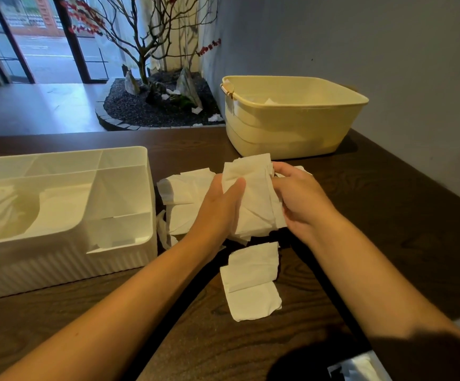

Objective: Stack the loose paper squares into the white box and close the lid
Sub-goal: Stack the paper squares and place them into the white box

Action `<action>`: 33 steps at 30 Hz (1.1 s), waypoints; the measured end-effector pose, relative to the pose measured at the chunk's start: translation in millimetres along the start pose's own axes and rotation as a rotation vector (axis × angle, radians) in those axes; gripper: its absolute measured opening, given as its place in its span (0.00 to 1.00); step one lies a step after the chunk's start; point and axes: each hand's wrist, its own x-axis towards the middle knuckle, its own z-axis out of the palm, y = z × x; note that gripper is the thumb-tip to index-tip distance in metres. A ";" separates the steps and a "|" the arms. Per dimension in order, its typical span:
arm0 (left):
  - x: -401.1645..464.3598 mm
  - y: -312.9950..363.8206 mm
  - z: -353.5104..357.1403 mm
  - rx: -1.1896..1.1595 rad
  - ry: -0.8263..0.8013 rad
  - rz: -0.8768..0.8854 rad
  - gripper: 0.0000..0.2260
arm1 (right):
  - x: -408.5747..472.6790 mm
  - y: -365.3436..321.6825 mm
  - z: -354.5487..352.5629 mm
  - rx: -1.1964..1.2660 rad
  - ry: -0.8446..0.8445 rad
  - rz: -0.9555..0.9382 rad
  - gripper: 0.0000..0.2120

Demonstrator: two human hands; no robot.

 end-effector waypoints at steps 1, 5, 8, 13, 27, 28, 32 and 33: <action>-2.1 -1.4 0.4 0.033 -0.013 0.040 0.16 | -1.3 0.4 0.7 0.038 0.014 0.016 0.13; -6.8 -8.9 -1.7 0.135 -0.080 0.165 0.14 | -4.9 0.6 -3.2 0.247 -0.030 0.077 0.09; -6.3 -8.0 -3.8 0.248 -0.050 0.243 0.11 | -6.6 2.8 -10.4 0.092 -0.064 0.039 0.11; -9.3 2.8 -2.4 0.238 -0.206 0.199 0.21 | -9.0 3.3 -31.7 0.029 -0.001 -0.001 0.16; 0.8 12.0 64.4 0.650 -0.261 0.336 0.20 | -22.3 17.0 -109.9 -0.398 0.086 -0.241 0.29; -2.9 2.0 66.8 0.549 -0.221 0.289 0.21 | -22.0 20.6 -110.7 -0.378 0.100 -0.246 0.29; -15.0 -19.5 67.9 0.411 -0.179 0.202 0.28 | -17.7 38.5 -110.8 -0.392 0.146 -0.239 0.31; -16.6 -20.1 68.0 0.406 -0.190 0.217 0.29 | -16.6 41.5 -109.0 -0.400 0.161 -0.250 0.29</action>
